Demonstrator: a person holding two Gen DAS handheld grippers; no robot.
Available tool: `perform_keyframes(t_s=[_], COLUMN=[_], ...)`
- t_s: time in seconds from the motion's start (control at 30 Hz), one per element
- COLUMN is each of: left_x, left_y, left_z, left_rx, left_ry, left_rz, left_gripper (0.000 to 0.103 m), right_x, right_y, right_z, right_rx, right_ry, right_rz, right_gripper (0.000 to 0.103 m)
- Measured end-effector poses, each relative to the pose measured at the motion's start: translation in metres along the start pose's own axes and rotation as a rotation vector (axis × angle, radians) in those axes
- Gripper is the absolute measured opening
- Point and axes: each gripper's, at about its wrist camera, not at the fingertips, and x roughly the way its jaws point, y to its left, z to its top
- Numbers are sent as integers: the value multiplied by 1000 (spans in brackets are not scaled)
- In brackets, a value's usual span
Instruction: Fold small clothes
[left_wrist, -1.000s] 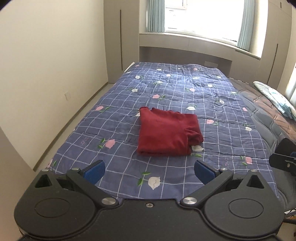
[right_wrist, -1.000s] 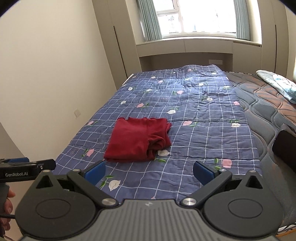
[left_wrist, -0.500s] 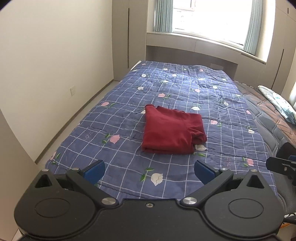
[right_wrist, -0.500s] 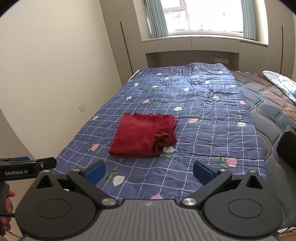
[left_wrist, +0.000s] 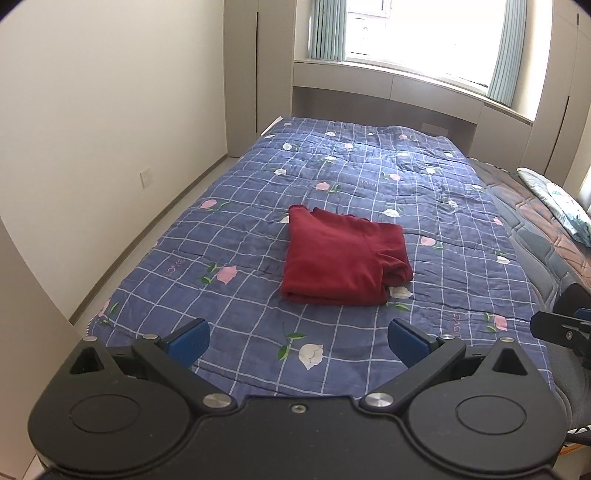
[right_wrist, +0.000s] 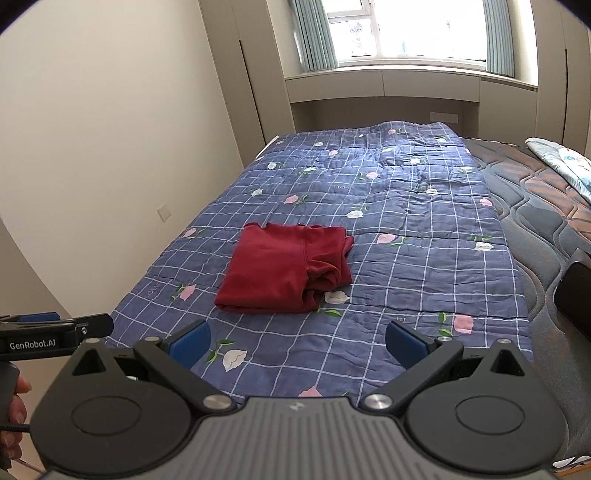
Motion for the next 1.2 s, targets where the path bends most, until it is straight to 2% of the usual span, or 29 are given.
perform_keyframes(t_s=[0.97,1.2], left_x=[26,39], left_y=[2,3], left_z=[11,19], left_rx=[-9,50], left_ry=[58,93], left_rz=[7,49], left_gripper=[102,102], right_x=[26,41], right_y=[2,8], right_z=[11,18], right_rx=[7,11], right_ry=[53,78], right_rz=[-3,-14], right_gripper=[103,103])
